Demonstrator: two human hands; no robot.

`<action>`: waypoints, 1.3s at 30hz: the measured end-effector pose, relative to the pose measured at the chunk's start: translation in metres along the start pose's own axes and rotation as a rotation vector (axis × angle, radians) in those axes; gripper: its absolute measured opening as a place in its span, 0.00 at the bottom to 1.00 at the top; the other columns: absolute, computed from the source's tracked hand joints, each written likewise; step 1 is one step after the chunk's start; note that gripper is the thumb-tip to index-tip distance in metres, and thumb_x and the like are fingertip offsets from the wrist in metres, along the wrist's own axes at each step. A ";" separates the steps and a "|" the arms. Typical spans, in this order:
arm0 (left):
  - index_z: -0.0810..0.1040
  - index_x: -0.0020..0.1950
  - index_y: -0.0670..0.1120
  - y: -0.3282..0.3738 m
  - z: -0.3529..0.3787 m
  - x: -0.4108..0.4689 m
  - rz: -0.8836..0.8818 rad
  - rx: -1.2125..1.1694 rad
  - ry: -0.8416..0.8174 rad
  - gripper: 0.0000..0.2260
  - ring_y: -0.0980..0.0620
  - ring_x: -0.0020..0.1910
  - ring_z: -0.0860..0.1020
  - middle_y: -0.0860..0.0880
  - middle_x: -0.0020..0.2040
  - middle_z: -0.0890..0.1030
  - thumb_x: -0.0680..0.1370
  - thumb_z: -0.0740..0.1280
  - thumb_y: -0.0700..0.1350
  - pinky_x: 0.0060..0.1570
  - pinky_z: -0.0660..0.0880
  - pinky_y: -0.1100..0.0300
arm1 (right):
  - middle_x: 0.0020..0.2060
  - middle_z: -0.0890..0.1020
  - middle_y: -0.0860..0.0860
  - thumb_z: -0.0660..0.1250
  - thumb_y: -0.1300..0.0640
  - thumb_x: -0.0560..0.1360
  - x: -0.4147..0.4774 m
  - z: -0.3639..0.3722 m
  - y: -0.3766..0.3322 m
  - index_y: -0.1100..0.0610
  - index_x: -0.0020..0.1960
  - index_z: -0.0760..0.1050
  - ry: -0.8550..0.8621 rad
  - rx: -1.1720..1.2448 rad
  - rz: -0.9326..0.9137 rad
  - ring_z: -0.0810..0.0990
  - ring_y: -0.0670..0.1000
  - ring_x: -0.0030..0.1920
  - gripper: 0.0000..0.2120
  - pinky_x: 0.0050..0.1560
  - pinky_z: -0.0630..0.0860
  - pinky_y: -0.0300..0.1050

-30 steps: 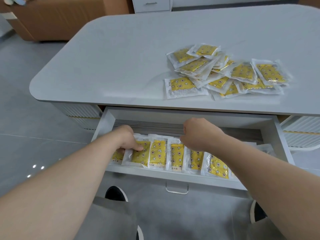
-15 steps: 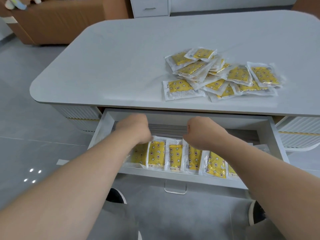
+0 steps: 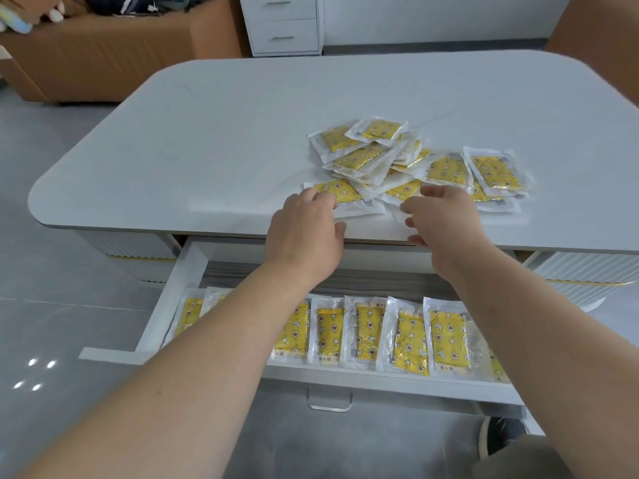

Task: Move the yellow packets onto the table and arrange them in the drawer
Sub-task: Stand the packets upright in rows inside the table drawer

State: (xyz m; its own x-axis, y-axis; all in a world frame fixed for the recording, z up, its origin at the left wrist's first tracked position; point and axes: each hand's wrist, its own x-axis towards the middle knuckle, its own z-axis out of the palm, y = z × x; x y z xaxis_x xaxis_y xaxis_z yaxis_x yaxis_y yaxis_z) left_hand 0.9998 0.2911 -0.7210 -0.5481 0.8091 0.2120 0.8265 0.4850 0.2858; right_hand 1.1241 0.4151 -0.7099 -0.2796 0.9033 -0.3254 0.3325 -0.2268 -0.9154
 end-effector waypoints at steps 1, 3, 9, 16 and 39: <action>0.76 0.66 0.46 0.001 0.001 0.003 0.011 0.018 0.000 0.15 0.46 0.62 0.74 0.49 0.63 0.77 0.81 0.65 0.51 0.60 0.74 0.49 | 0.48 0.81 0.51 0.68 0.61 0.77 0.001 -0.001 -0.004 0.54 0.71 0.73 -0.003 0.080 0.048 0.83 0.51 0.43 0.22 0.47 0.84 0.49; 0.75 0.68 0.45 0.000 0.004 0.009 0.031 0.069 -0.022 0.17 0.46 0.66 0.72 0.48 0.67 0.75 0.82 0.64 0.52 0.63 0.72 0.49 | 0.45 0.80 0.51 0.68 0.64 0.78 0.002 -0.002 -0.011 0.56 0.66 0.76 -0.016 0.198 0.118 0.85 0.52 0.48 0.17 0.42 0.83 0.46; 0.57 0.81 0.47 -0.006 0.013 0.025 0.023 0.145 -0.230 0.27 0.46 0.81 0.53 0.48 0.82 0.56 0.85 0.54 0.56 0.75 0.61 0.48 | 0.52 0.77 0.54 0.66 0.66 0.77 0.005 -0.006 -0.025 0.57 0.53 0.77 -0.048 0.455 0.269 0.85 0.52 0.46 0.07 0.35 0.80 0.43; 0.74 0.68 0.46 -0.006 0.017 0.032 0.056 0.231 -0.140 0.18 0.45 0.61 0.73 0.46 0.61 0.75 0.85 0.55 0.55 0.56 0.71 0.51 | 0.55 0.74 0.61 0.66 0.65 0.78 0.013 -0.019 -0.037 0.63 0.58 0.76 -0.136 0.443 0.402 0.80 0.59 0.50 0.09 0.46 0.82 0.49; 0.66 0.70 0.44 0.007 0.014 0.028 -0.258 -0.144 -0.030 0.31 0.42 0.61 0.74 0.43 0.64 0.71 0.72 0.77 0.48 0.56 0.73 0.51 | 0.41 0.87 0.56 0.80 0.56 0.71 -0.003 -0.021 -0.019 0.57 0.41 0.81 0.044 0.313 -0.043 0.88 0.55 0.45 0.09 0.51 0.85 0.50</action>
State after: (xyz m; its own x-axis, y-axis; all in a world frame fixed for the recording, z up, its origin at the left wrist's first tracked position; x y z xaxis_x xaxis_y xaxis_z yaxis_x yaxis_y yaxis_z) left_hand 0.9915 0.3219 -0.7258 -0.7322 0.6754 0.0879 0.6322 0.6259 0.4568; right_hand 1.1372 0.4242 -0.6871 -0.2457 0.9278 -0.2806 0.0262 -0.2830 -0.9588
